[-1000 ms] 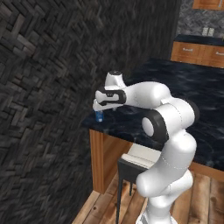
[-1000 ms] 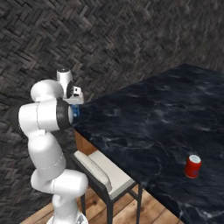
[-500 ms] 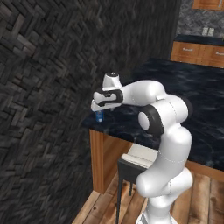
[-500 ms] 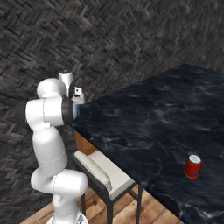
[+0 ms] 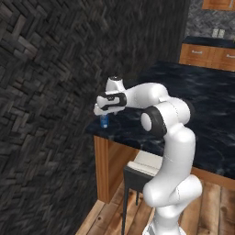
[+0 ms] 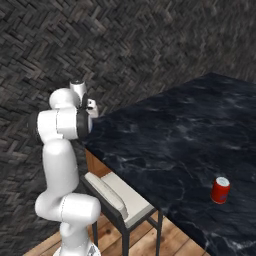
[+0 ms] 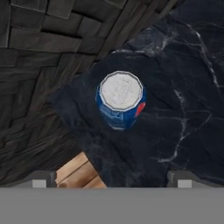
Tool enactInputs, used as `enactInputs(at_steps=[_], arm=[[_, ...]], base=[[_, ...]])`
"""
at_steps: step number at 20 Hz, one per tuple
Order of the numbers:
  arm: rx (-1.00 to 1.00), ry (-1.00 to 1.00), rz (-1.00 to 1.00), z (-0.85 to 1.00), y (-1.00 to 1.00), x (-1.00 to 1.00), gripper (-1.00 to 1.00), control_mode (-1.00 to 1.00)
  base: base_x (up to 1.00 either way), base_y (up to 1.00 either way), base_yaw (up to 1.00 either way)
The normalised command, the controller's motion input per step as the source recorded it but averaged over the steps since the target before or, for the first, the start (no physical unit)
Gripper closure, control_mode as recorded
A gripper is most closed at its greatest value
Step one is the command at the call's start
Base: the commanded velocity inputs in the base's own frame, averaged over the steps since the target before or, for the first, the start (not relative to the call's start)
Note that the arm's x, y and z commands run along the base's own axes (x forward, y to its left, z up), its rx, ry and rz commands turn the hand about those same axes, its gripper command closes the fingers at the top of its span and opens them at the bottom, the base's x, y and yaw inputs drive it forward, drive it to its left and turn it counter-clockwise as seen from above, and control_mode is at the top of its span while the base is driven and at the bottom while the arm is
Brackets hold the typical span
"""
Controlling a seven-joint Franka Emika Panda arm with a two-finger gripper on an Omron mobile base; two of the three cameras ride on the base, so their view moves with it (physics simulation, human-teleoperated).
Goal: Four empty soda cans are scattered around the kitchen. Gather all the cans and cluster them next to the stove for recycling.
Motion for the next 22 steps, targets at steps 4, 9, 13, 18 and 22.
enactInputs(at_steps=[4,9,13,18,22], arm=[[0.00,0.00,0.00,-0.20,0.07,0.26,-1.00,-1.00],[0.00,0.01,0.00,-0.20,0.08,0.28,-1.00,-1.00],[0.00,0.00,0.00,-0.10,0.02,0.33,-1.00,-1.00],[0.00,0.00,0.00,-0.15,0.04,0.29,-1.00,-1.00],[0.00,0.02,0.00,-0.14,0.06,0.13,-1.00,-1.00]], base=[[0.00,0.00,0.00],[0.00,0.00,0.00],[0.00,0.00,0.00],[0.00,0.00,0.00],[0.00,0.00,0.00]])
